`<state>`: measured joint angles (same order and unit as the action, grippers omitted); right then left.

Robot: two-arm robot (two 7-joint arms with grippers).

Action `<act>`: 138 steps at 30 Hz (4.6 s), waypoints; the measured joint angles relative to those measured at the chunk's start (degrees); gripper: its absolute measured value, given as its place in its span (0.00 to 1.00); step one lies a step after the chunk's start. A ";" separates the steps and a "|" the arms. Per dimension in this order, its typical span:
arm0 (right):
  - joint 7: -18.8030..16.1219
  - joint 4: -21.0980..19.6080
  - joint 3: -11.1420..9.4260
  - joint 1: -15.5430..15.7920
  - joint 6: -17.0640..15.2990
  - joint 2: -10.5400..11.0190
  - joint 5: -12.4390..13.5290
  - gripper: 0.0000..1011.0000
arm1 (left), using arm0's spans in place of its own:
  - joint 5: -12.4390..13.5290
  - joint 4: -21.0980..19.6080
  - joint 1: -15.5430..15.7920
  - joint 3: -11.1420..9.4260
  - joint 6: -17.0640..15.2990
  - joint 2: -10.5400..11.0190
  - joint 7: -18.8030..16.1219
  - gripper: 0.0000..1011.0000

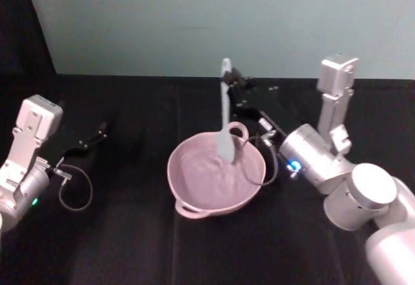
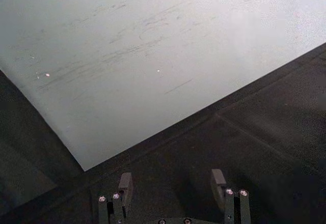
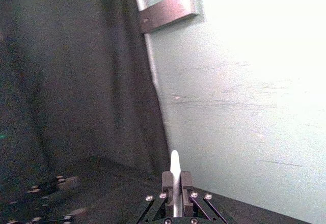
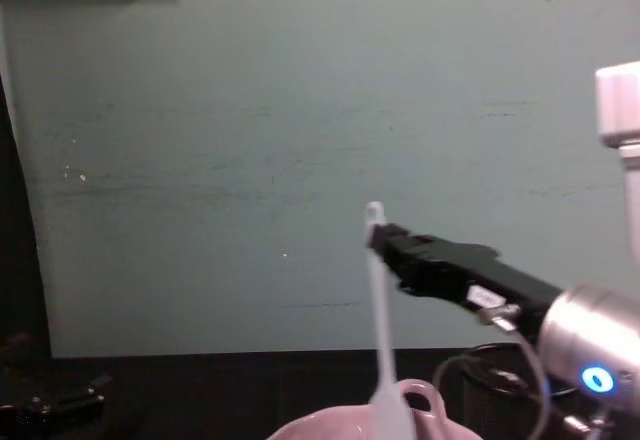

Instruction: Use the one hand to pick up the spoon and stir the clear water in the bowl.

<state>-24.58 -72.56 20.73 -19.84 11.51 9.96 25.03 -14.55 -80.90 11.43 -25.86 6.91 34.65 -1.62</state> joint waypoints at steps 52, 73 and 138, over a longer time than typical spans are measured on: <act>-0.83 3.19 2.02 -1.52 0.64 -2.78 -0.66 0.10 | 0.00 0.00 0.00 0.00 0.00 0.00 0.00 1.00; 0.56 -5.64 -0.21 5.01 -1.39 1.35 -1.06 0.10 | 0.00 0.00 0.00 0.00 0.00 0.00 0.00 1.00; 1.19 -11.87 4.84 6.45 -3.36 0.47 -7.07 0.10 | 0.00 0.00 0.00 0.00 0.00 0.00 0.00 1.00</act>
<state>-23.38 -84.43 25.56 -13.40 8.16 10.43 17.96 -14.55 -80.90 11.43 -25.86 6.91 34.65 -1.62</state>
